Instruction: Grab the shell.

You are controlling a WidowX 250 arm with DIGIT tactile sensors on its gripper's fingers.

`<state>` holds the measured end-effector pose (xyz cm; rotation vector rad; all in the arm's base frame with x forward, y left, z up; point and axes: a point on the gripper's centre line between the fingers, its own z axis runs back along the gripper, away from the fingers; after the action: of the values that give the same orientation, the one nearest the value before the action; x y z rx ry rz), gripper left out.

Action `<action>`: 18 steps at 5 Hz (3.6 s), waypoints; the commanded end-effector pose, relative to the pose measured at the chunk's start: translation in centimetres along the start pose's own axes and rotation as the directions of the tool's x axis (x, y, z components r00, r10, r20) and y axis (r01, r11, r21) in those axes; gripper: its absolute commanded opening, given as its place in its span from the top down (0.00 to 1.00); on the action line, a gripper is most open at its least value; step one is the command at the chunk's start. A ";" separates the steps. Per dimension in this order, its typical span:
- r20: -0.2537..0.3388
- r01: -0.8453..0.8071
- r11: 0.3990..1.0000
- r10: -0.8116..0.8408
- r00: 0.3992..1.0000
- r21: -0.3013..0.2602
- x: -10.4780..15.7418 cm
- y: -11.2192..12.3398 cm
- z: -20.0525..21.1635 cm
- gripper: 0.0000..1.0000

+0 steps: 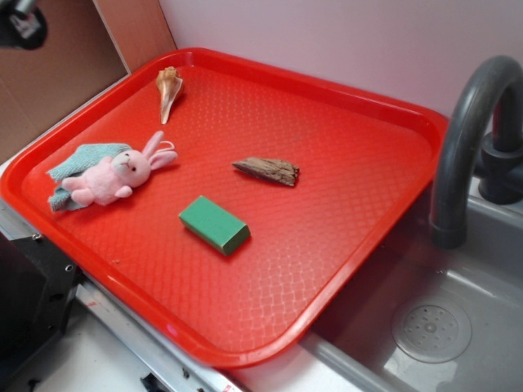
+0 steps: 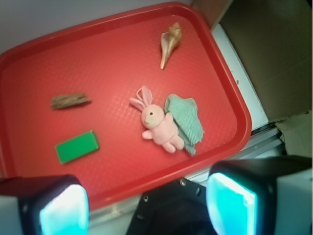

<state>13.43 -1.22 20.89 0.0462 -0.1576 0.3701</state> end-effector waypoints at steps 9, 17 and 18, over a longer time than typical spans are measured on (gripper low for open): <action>0.120 -0.261 0.965 0.261 0.958 -0.013 18.1 7.9 -20.1 0.00; 0.005 -0.124 0.990 0.124 0.992 -0.070 11.8 0.9 -4.6 1.00; 0.030 -0.098 0.992 0.101 0.994 -0.084 9.2 -0.2 -2.0 1.00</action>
<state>22.09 1.43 19.55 -0.0263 -0.1777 0.4661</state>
